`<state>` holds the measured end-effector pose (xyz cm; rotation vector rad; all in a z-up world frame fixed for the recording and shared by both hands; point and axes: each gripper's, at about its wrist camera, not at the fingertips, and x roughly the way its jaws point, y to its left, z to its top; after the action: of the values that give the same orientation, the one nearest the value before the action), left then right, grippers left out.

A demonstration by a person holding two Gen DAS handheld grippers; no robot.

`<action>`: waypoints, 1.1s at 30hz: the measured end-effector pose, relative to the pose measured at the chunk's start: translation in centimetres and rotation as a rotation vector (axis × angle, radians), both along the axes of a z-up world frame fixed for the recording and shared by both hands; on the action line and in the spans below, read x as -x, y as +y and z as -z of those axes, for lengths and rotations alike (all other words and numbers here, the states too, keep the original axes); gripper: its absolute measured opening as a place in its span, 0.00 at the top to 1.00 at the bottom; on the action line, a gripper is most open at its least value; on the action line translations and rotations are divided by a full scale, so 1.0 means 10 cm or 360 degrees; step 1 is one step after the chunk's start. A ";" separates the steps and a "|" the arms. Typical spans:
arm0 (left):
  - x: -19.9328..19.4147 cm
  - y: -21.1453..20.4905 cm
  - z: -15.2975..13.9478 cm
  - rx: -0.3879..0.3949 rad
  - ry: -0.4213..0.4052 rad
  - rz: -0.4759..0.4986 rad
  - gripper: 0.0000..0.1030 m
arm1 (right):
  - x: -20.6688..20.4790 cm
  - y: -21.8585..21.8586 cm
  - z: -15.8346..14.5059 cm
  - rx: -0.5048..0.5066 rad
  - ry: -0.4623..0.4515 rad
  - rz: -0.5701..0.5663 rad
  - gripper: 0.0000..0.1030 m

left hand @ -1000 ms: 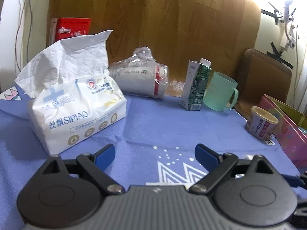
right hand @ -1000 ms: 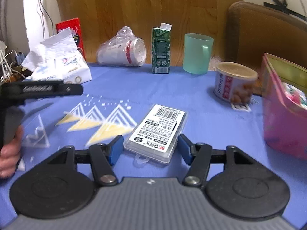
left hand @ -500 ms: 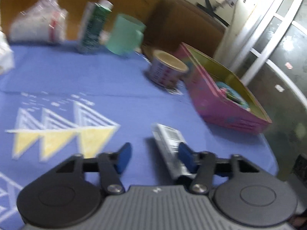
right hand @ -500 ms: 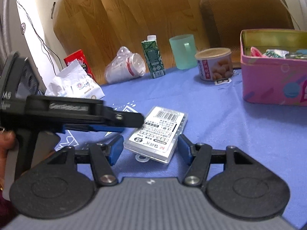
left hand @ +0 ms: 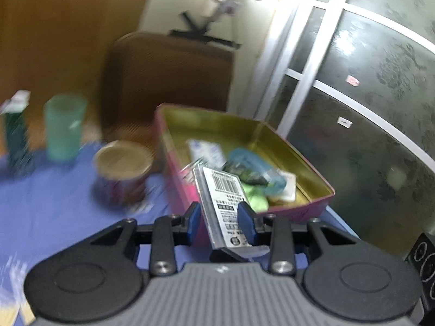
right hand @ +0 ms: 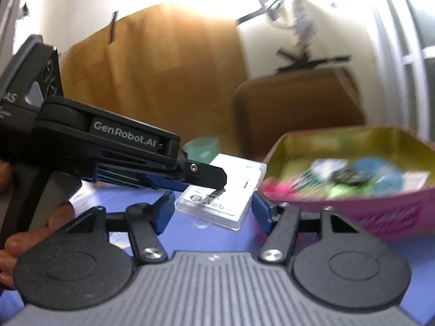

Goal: Organize soft objects

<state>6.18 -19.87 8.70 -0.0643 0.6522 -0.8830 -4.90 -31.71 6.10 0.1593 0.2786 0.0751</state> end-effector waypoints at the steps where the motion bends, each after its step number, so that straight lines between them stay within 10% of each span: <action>1: -0.03 -0.12 -0.01 -0.0006 -0.0007 0.0013 0.70 | -0.03 -0.08 -0.01 0.0009 -0.0017 0.0035 0.38; 11: -0.39 -0.79 0.11 -0.0132 0.0026 -0.0256 0.37 | -0.80 -0.69 0.19 0.0340 0.0059 0.0537 0.22; 24: 0.15 -0.44 0.03 -0.0304 -0.0262 -0.0379 0.22 | 0.13 -0.65 0.06 0.0016 -0.0157 0.0664 0.23; 33: 0.65 -0.19 0.03 -0.0354 -0.0386 -0.0404 0.00 | 0.43 -0.60 -0.02 -0.0245 -0.0057 0.0621 0.22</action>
<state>-0.36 -21.75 8.37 0.1551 0.4980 -0.5590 -9.24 -37.67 6.27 0.3619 0.2018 -0.2882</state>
